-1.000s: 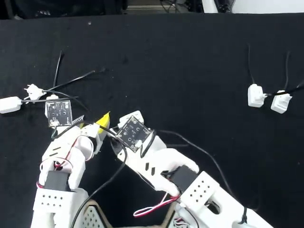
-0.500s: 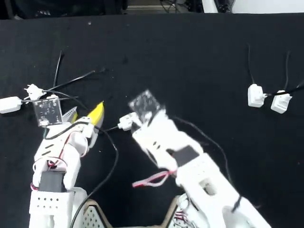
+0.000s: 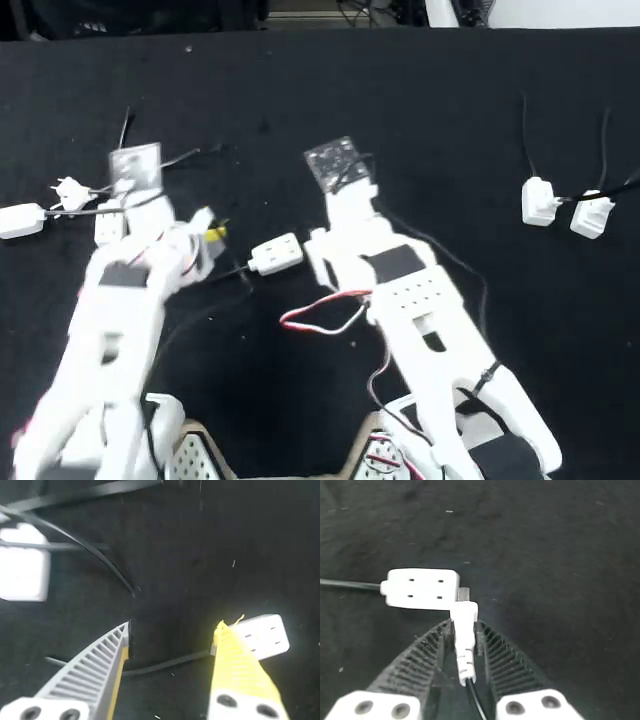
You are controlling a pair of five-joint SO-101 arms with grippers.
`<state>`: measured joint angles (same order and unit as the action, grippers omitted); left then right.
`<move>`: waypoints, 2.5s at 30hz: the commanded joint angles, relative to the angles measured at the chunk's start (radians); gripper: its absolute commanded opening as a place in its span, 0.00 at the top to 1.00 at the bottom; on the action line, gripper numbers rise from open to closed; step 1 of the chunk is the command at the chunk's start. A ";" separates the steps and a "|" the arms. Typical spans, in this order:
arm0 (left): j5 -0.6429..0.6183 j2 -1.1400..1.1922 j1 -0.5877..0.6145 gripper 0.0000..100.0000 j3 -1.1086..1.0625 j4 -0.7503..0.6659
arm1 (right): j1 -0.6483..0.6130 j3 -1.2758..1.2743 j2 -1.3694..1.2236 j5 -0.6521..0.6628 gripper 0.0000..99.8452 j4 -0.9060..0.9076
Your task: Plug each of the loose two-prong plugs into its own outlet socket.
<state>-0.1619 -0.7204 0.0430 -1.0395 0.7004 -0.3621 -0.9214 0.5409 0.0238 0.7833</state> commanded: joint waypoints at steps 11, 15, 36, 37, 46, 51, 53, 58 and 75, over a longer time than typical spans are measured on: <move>0.014 0.750 -0.205 0.73 0.516 0.025 | 0.176 0.054 -0.012 -0.008 0.99 0.037; 0.012 0.755 -0.254 0.73 0.495 0.074 | 0.178 0.053 -0.012 -0.006 0.99 0.037; 0.149 0.457 -0.050 0.73 0.295 0.140 | 0.176 0.051 -0.012 -0.002 0.99 0.038; 0.146 0.473 -0.062 0.73 0.260 0.094 | 0.178 0.053 -0.012 -0.002 0.99 0.038; 0.100 0.534 -0.269 0.73 0.217 0.089 | 0.178 0.051 -0.012 0.000 0.99 0.038; 0.100 0.442 -0.312 0.73 0.257 0.198 | 0.178 0.051 -0.012 0.000 0.99 0.038; 0.100 0.364 -0.292 0.73 0.255 0.229 | 0.178 0.051 -0.012 0.000 0.99 0.038; 0.100 0.175 -0.111 0.73 0.232 0.315 | 0.178 0.073 -0.013 0.000 0.99 0.087; 0.267 0.071 0.197 0.73 -0.134 0.078 | -0.051 0.498 -0.305 0.133 0.99 0.697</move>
<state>0.0913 -0.6222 0.2179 -1.1531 0.8017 -0.3836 -0.5608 0.3552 0.1496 1.4078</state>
